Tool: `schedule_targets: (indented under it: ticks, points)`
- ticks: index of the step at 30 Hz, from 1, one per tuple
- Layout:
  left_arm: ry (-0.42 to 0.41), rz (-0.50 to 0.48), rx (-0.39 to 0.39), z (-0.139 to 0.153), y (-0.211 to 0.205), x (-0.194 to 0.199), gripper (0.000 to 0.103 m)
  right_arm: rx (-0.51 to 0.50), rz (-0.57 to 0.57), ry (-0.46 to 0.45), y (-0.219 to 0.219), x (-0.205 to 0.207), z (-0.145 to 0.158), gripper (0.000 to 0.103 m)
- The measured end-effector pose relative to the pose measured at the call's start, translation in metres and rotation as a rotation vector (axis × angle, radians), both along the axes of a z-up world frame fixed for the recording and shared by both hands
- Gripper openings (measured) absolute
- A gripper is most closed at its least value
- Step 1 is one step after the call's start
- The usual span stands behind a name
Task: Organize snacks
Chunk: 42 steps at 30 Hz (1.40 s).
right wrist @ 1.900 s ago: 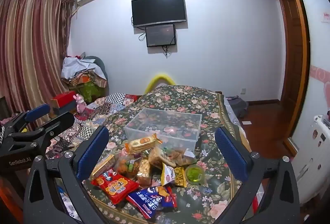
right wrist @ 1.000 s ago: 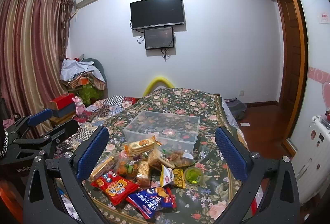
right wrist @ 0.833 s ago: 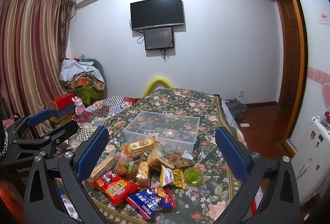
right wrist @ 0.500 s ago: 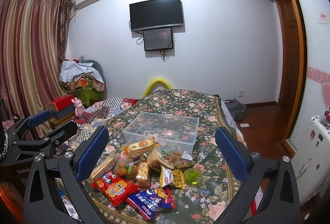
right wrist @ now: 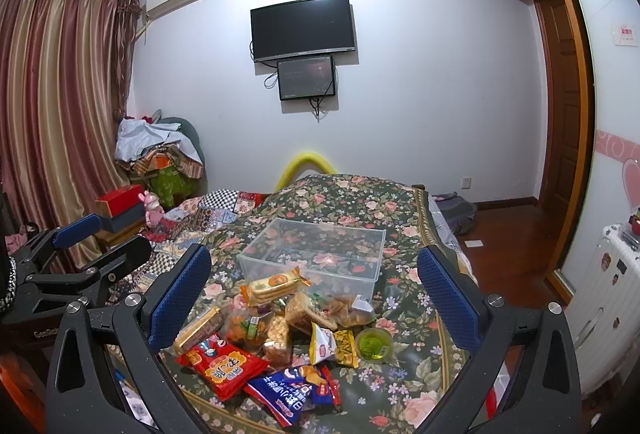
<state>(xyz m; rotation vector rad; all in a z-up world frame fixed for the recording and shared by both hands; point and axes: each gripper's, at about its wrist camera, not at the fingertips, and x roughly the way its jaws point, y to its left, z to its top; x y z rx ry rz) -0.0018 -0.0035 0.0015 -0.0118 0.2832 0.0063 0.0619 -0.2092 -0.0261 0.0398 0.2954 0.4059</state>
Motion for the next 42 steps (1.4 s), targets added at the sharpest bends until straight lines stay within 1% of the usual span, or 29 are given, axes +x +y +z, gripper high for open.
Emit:
schedule_targets:
  ticks: [30, 35, 38, 41, 42]
  points:
    - [0.001, -0.004, -0.009, -0.002, 0.003, 0.001, 0.103, -0.004, -0.007, 0.003, -0.001, 0.002, -0.004, 0.103]
    - [0.014, -0.002, -0.014, -0.008, 0.008, 0.003, 0.103, 0.001, 0.009, 0.030, -0.001, 0.007, -0.010, 0.103]
    - [0.033, -0.001, -0.013, -0.015, 0.013, 0.007, 0.103, -0.019, -0.010, 0.055, -0.003, 0.014, -0.020, 0.103]
    - [0.063, 0.004, -0.009, -0.024, 0.019, 0.014, 0.098, -0.029, -0.014, 0.089, -0.005, 0.020, -0.030, 0.102]
    - [0.075, 0.007, -0.005, -0.028, 0.021, 0.017, 0.094, -0.029, -0.015, 0.102, -0.007, 0.023, -0.034, 0.102]
